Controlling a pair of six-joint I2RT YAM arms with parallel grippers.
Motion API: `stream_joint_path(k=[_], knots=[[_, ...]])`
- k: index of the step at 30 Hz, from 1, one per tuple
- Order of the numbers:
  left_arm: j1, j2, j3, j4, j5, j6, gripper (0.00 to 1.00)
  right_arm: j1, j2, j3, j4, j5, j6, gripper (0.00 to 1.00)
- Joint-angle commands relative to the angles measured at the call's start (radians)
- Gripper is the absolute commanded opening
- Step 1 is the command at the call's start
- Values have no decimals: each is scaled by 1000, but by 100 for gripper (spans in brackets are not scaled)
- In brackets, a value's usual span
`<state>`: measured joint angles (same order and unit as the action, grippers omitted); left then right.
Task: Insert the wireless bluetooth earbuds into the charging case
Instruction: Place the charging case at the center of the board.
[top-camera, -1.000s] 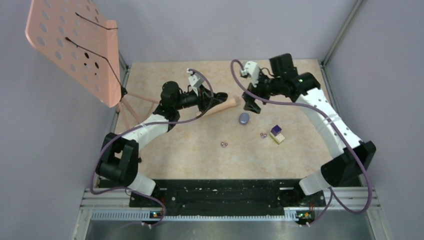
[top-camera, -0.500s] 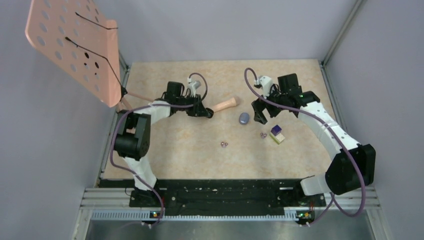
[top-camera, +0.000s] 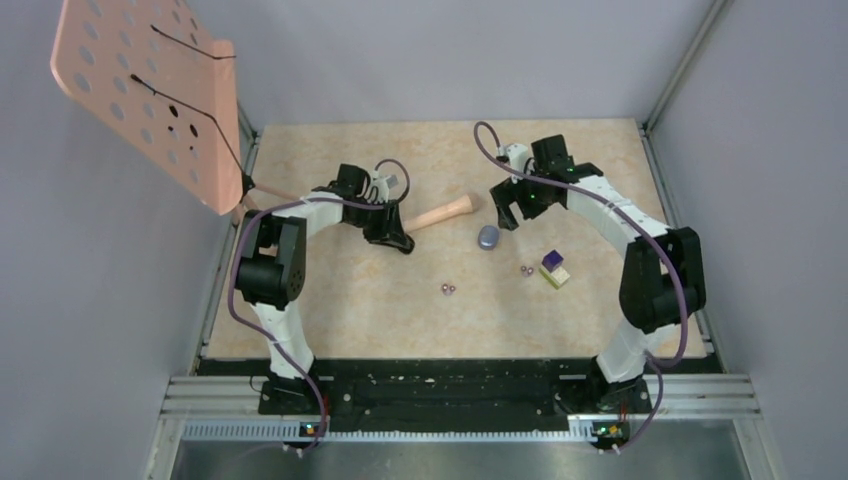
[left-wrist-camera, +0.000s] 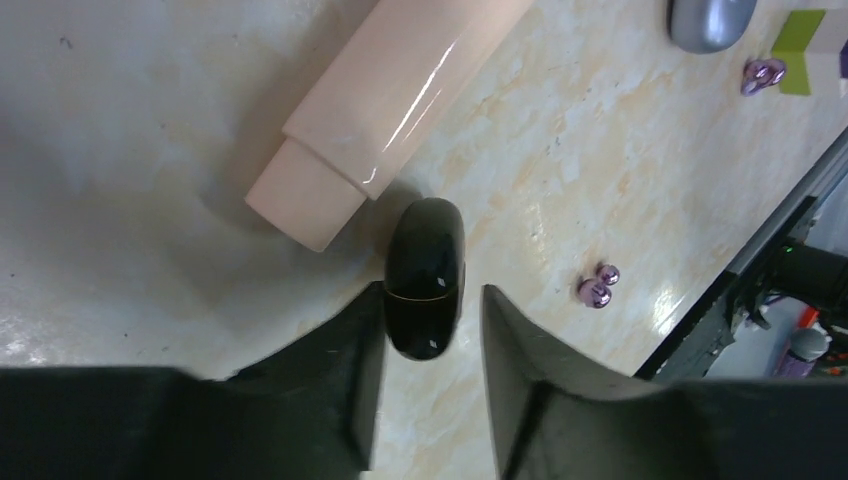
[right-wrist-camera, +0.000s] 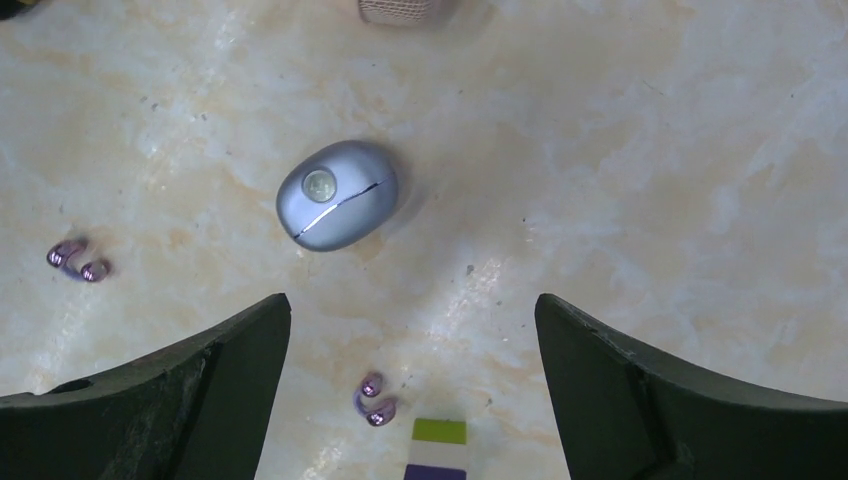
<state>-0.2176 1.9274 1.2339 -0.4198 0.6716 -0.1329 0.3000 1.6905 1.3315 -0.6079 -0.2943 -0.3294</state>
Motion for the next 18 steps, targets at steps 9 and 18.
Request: stream_joint_path(k=[9, 18], knots=[[2, -205, -102, 63, -122, 50, 99, 78, 148, 57, 34, 103, 281, 78], [-40, -282, -142, 71, -280, 11, 99, 249, 226, 108, 44, 314, 409, 79]])
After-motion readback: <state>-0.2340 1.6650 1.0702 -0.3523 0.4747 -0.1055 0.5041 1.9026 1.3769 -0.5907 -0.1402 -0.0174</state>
